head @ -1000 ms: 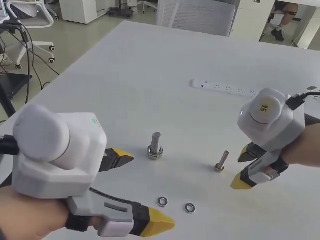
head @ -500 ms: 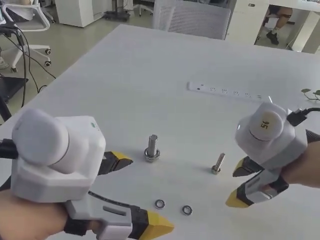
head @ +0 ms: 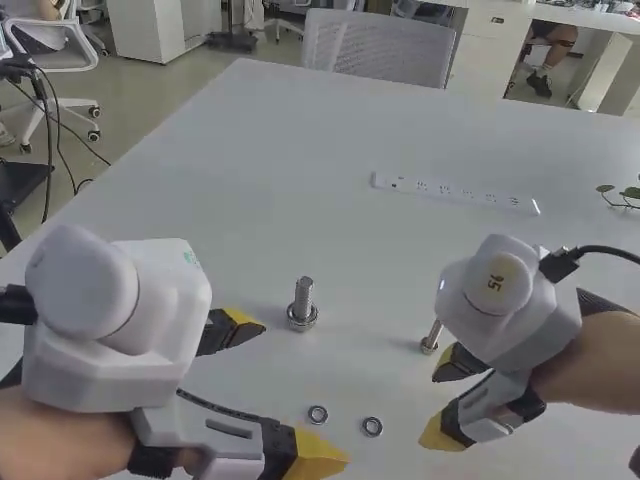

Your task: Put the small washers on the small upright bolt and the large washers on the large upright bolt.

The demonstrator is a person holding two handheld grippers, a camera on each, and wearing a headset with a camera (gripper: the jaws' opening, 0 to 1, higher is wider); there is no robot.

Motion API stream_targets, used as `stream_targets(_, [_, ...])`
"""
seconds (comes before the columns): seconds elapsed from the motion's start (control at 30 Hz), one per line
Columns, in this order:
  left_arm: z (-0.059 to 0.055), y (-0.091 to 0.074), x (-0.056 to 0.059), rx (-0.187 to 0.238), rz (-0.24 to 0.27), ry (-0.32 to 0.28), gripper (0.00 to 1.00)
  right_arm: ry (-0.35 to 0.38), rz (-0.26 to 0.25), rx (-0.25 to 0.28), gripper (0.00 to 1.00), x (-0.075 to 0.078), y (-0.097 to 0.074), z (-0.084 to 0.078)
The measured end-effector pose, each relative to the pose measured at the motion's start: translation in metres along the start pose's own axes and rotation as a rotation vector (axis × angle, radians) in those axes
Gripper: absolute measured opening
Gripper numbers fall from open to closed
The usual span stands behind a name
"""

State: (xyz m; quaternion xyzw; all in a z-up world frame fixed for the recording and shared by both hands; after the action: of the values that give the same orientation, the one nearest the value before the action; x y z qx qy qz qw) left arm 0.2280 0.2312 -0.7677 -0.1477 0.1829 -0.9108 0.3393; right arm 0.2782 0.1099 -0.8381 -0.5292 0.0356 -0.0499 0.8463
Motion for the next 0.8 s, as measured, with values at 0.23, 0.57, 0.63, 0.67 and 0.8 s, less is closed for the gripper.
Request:
stream_targets(0.23, [0.001,-0.002,0.0,0.003,0.007,0.001,0.82,-0.044,0.035,-0.001,0.42,-0.012,0.013,0.013])
stream_targets(0.57, [0.001,-0.006,-0.001,0.01,0.022,-0.004,0.82,-0.094,0.063,-0.012,0.37,-0.018,0.027,0.024])
stream_targets(0.63, [0.001,-0.006,-0.001,0.01,0.025,-0.005,0.82,-0.093,0.068,-0.012,0.35,-0.018,0.028,0.025])
stream_targets(0.67, [0.001,-0.007,-0.001,0.011,0.026,-0.005,0.82,-0.094,0.071,-0.013,0.34,-0.018,0.029,0.025])
stream_targets(0.8, [0.0,-0.008,-0.002,0.011,0.03,-0.008,0.82,-0.104,0.076,-0.019,0.32,-0.02,0.032,0.025])
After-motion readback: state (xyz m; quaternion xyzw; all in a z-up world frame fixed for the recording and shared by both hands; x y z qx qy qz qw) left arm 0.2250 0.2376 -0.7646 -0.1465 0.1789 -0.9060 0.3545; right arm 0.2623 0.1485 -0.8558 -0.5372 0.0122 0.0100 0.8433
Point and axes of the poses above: the centre of the closed fingertips' face, and the gripper's own axes: y roughly forward along the fingers, x roughly to its right, z roughly out of its top, the point moved 2 cm from there along -y, roughly backward along the fingers, and after that the axes turned 6 degrees about x, right-handed, at the moved point
